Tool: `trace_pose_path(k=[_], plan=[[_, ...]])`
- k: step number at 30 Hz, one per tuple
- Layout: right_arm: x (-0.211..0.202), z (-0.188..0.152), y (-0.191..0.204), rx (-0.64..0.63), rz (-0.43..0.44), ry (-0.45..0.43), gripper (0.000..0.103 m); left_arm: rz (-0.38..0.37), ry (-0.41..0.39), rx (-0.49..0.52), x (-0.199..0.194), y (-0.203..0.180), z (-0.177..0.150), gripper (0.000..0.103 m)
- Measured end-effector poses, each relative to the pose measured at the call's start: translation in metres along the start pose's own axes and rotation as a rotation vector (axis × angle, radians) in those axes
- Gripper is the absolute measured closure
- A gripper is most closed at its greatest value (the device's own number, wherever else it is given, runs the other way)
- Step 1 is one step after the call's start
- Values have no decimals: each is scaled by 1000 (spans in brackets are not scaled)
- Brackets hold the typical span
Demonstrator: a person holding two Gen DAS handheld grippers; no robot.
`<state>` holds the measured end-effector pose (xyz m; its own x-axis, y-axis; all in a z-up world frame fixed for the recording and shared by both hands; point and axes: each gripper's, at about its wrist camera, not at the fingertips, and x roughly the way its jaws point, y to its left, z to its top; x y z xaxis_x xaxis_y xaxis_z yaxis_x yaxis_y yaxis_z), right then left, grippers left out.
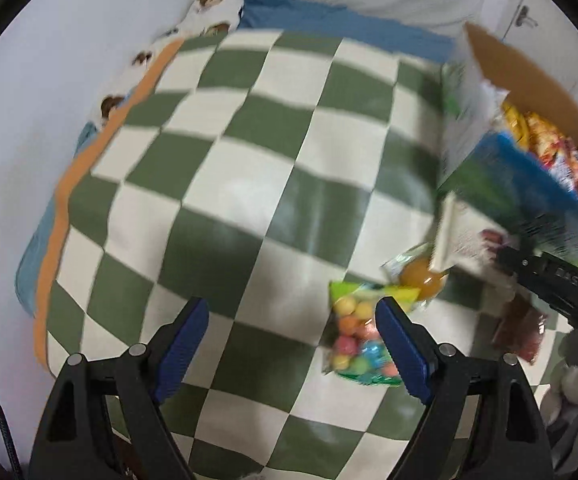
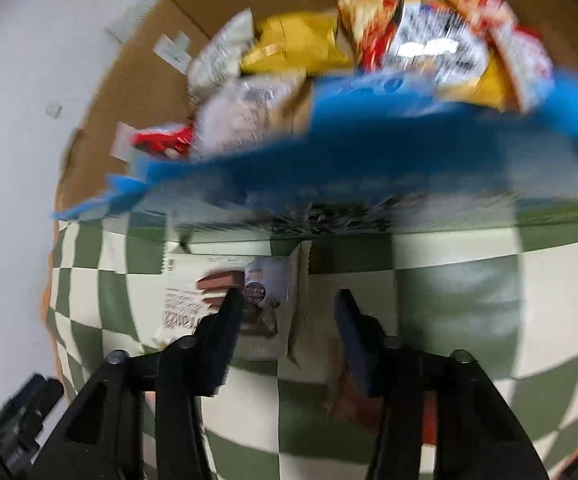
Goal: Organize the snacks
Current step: 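Grasp the colorful candy bag with left tool while right tool grasps the Franzzi cookie pack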
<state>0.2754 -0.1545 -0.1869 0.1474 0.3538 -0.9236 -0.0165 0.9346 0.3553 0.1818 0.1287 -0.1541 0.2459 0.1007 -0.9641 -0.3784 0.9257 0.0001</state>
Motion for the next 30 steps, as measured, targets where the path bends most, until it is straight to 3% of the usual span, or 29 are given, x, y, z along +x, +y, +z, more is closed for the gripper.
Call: trace_pose_path(k=[2, 5, 6, 9, 12, 17, 19, 21, 25, 30], plan=[[6, -12, 7, -13, 55, 54, 52, -3, 17, -8, 9, 3, -3, 18], [7, -43, 34, -131, 143, 214, 50, -17, 51, -17, 24, 5, -9, 18], [3, -47, 41, -168, 127, 221, 40, -20, 58, -20, 27, 6, -9, 18], [-11, -46, 66, -378, -10, 119, 17, -26, 74, -23, 38, 4, -13, 18], [6, -29, 84, -523, -111, 97, 16, -11, 88, -3, 47, 0, -18, 18], [58, -12, 102, -640, -168, 213, 16, -4, 130, 5, 55, 3, -34, 18], [65, -9, 100, -607, -129, 216, 18, 0, 133, 5, 54, 6, -39, 18], [60, -10, 93, -529, -94, 209, 34, -3, 129, 6, 49, 7, -42, 18], [51, -28, 57, -366, -133, 243, 37, -38, 145, 25, 45, 1, -46, 18], [26, -56, -5, -159, -194, 214, 36, -77, 192, 77, 56, -18, -43, 18]])
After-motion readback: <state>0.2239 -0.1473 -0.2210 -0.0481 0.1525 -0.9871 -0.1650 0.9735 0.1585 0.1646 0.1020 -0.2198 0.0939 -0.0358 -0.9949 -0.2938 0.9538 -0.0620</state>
